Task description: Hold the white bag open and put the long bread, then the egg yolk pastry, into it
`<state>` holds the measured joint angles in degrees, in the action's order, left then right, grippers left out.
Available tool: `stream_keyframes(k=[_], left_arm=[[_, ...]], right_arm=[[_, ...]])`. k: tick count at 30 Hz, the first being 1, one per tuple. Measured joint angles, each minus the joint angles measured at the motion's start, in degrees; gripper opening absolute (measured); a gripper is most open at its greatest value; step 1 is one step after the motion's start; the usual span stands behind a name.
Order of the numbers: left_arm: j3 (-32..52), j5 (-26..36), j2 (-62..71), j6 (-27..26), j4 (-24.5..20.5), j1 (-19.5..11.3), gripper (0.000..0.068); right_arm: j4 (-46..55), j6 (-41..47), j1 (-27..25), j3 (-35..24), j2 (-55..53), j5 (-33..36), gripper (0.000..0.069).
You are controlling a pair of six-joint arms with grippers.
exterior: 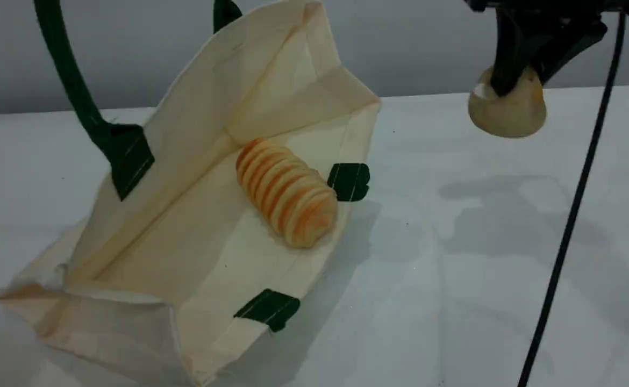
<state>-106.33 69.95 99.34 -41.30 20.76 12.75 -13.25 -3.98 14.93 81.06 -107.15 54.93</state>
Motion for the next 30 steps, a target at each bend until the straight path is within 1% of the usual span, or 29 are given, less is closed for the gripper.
stream_keyframes(k=[3, 6, 8, 11, 16, 22, 26, 30], left_arm=[[0.00, 0.00, 0.05, 0.00, -0.05, 0.00, 0.0080], [0.00, 0.00, 0.05, 0.00, -0.05, 0.00, 0.0080], [0.00, 0.00, 0.05, 0.00, 0.00, 0.00, 0.0080], [0.00, 0.00, 0.05, 0.00, 0.00, 0.00, 0.0080], [0.00, 0.00, 0.05, 0.20, 0.38, 0.00, 0.0080], [0.00, 0.00, 0.00, 0.60, 0.42, 0.00, 0.0080], [0.00, 0.00, 0.00, 0.60, 0.42, 0.00, 0.0080], [0.00, 0.00, 0.00, 0.60, 0.57, 0.00, 0.0080]], right_arm=[[-2.66, -1.04, 0.94, -4.51, 3.47, -3.22, 0.0190], [-4.14, -2.12, 3.39, -9.15, 6.34, -6.91, 0.0190], [-6.00, -3.18, 5.92, -12.10, 7.53, -9.30, 0.0190], [-8.88, -4.68, 10.15, -14.83, 7.67, -13.49, 0.0188], [-12.62, -5.50, 17.52, -15.11, 7.60, -19.58, 0.0187], [-14.19, -5.62, 24.15, -15.01, 6.00, -24.43, 0.0187], [-14.38, -5.95, 27.04, -14.97, 3.33, -27.21, 0.0185], [-17.58, -8.59, 28.60, -14.90, 0.14, -29.99, 0.0185]])
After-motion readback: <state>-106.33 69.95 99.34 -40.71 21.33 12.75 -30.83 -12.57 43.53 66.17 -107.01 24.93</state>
